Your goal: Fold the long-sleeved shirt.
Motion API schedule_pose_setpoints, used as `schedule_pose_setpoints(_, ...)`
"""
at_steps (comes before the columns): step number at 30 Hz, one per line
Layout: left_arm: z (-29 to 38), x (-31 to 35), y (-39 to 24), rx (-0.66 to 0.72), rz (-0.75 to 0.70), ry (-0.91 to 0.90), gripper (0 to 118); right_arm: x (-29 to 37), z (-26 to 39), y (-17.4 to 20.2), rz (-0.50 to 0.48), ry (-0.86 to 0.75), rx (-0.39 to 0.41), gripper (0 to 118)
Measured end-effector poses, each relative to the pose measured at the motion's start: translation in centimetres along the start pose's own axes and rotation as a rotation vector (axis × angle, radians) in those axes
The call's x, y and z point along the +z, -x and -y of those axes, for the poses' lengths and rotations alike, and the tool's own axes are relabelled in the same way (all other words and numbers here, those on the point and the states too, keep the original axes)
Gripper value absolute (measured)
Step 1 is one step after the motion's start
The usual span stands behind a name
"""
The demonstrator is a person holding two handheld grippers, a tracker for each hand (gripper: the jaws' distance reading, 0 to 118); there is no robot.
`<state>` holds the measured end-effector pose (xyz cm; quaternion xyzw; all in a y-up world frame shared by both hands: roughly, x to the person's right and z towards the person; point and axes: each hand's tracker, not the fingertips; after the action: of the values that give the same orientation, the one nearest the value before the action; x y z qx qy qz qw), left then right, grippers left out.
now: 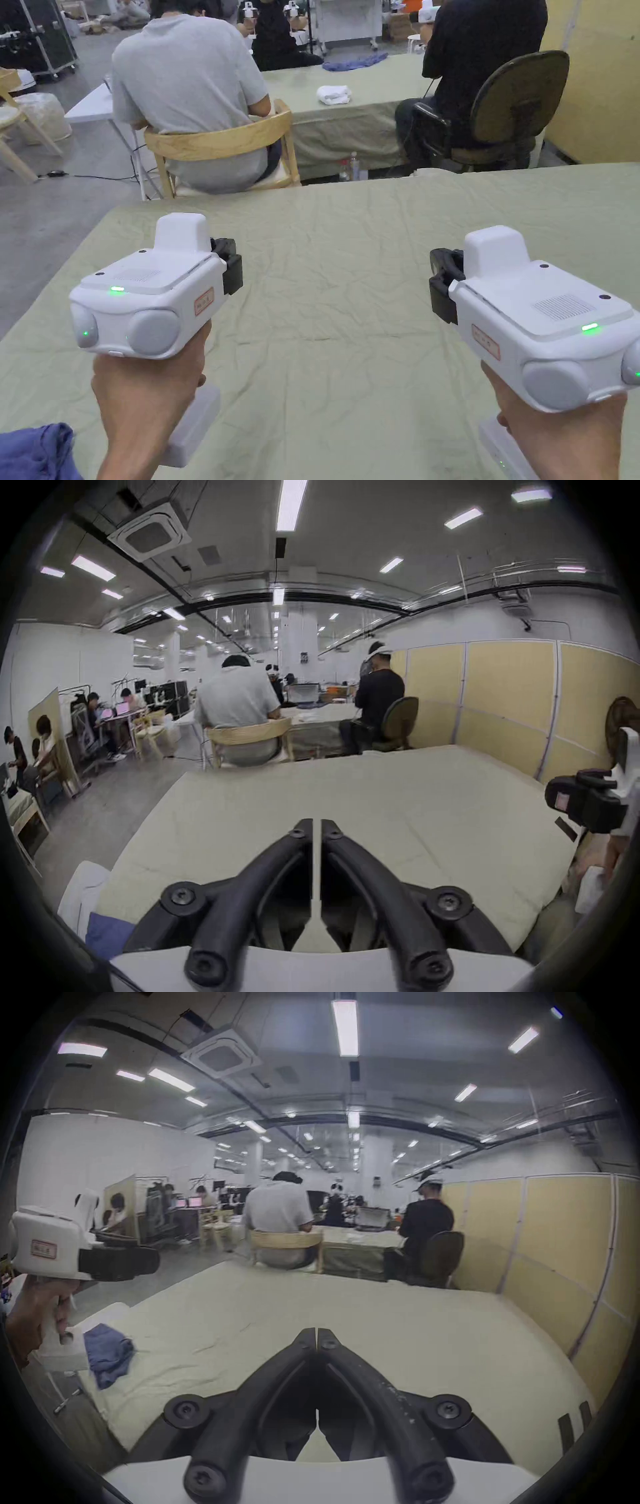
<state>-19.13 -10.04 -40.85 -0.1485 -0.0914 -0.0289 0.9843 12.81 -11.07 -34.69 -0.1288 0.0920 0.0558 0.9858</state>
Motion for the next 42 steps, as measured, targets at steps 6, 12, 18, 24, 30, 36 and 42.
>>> schedule_pose_setpoints(6, -0.5, -1.2, -0.7, -0.03, -0.064, 0.006, 1, -2.0, -1.7, -2.9, 0.086, -0.015, -0.01, 2)
schedule_pose_setpoints(12, -0.9, -1.0, 2.2, 0.083, -0.144, -0.019, 1, -4.8, -3.0, -3.6, 0.11, 0.006, -0.025, 2)
schedule_pose_setpoints(18, -1.4, 0.1, 4.1, 0.078, -0.196, -0.041, 1, -6.2, -3.7, -3.1, 0.11, 0.007, -0.009, 2)
schedule_pose_setpoints(24, -1.6, 0.6, 4.4, 0.081, -0.202, -0.047, 1, -6.2, -4.3, -2.3, 0.111, -0.015, -0.02, 2)
schedule_pose_setpoints(30, -2.2, -0.1, 4.7, 0.129, -0.293, -0.025, 116, -6.2, -5.0, -2.0, 0.197, -0.042, -0.004, 118)
schedule_pose_setpoints(36, -2.7, 0.2, 4.8, 0.123, -0.295, -0.031, 118, -6.0, -4.9, -2.8, 0.116, -0.043, -0.066, 118)
schedule_pose_setpoints(42, -3.0, 0.0, 4.6, 0.106, -0.284, -0.03, 118, -6.1, -4.8, -2.4, 0.122, -0.052, -0.023, 118)
